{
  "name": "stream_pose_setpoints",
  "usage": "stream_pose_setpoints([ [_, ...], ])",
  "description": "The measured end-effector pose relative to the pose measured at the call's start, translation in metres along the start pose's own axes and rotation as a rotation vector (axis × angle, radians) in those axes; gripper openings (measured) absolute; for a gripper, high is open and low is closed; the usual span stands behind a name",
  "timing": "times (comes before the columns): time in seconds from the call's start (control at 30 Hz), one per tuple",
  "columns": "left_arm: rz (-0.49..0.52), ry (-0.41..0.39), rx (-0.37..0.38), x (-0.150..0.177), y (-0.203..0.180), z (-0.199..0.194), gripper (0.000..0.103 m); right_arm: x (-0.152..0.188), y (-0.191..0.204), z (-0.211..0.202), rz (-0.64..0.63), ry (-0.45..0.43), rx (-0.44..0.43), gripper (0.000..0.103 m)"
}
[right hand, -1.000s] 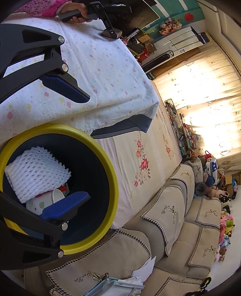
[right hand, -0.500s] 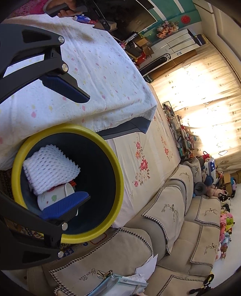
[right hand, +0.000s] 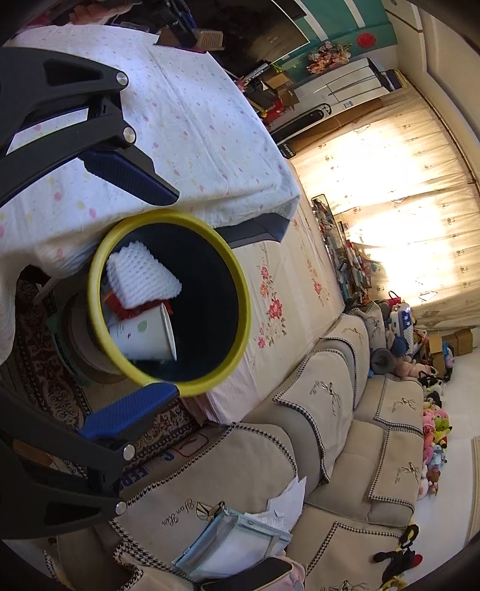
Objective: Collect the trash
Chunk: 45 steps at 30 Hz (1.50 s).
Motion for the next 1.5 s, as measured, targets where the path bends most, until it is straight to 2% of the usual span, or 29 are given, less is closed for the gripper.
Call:
stream_pose_setpoints([
  [0.2, 0.094, 0.032, 0.121, -0.018, -0.103, 0.033, 0.073, 0.006, -0.035, -0.03, 0.002, -0.04, 0.05, 0.093],
  [0.3, 0.134, 0.062, 0.16, -0.031, -0.145, 0.06, 0.073, 0.015, -0.056, -0.038, 0.024, -0.037, 0.073, 0.093],
  [0.4, 0.167, 0.087, 0.165, -0.041, -0.175, 0.09, 0.073, 0.021, -0.077, -0.043, 0.068, -0.037, 0.083, 0.093],
  [0.57, 0.182, 0.145, 0.159, -0.057, -0.196, 0.146, 0.073, 0.024, -0.103, -0.051, 0.121, -0.047, 0.096, 0.093],
  [0.73, 0.172, 0.215, 0.143, -0.057, -0.206, 0.188, 0.076, 0.026, -0.107, -0.045, 0.127, -0.035, 0.095, 0.093],
  [0.77, 0.172, 0.229, 0.137, -0.058, -0.205, 0.194, 0.078, 0.026, -0.106, -0.044, 0.127, -0.031, 0.094, 0.093],
  [0.83, 0.163, 0.251, 0.12, -0.059, -0.204, 0.204, 0.091, 0.027, -0.104, -0.042, 0.125, -0.025, 0.089, 0.093],
  [0.9, 0.136, 0.252, 0.098, -0.06, -0.199, 0.204, 0.091, 0.027, -0.1, -0.041, 0.121, -0.024, 0.08, 0.093],
  [1.03, 0.068, 0.228, 0.086, -0.055, -0.174, 0.173, 0.092, 0.028, -0.085, -0.045, 0.085, -0.03, 0.06, 0.093],
  [1.1, 0.043, 0.154, 0.047, -0.05, -0.156, 0.134, 0.092, 0.029, -0.073, -0.046, 0.053, -0.03, 0.047, 0.093],
  [1.2, 0.02, 0.024, -0.03, -0.035, -0.126, 0.064, 0.098, 0.032, -0.048, -0.047, -0.013, -0.031, 0.008, 0.094],
  [1.33, -0.042, -0.092, -0.172, 0.005, -0.08, -0.027, 0.098, 0.037, -0.011, -0.051, -0.099, -0.042, -0.041, 0.094],
  [1.5, -0.217, -0.146, -0.266, 0.065, -0.018, -0.106, 0.098, 0.041, 0.025, -0.059, -0.17, -0.06, -0.089, 0.095],
])
Point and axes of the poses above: each gripper's, at about its wrist camera, not at the fingertips, and z roughly the way its jaws point, y to its left, x to its underside, the point moved 6 cm from there along z, roughly the way its jaws point, and after that the axes turned 6 degrees about y, right-handed, at the moved point
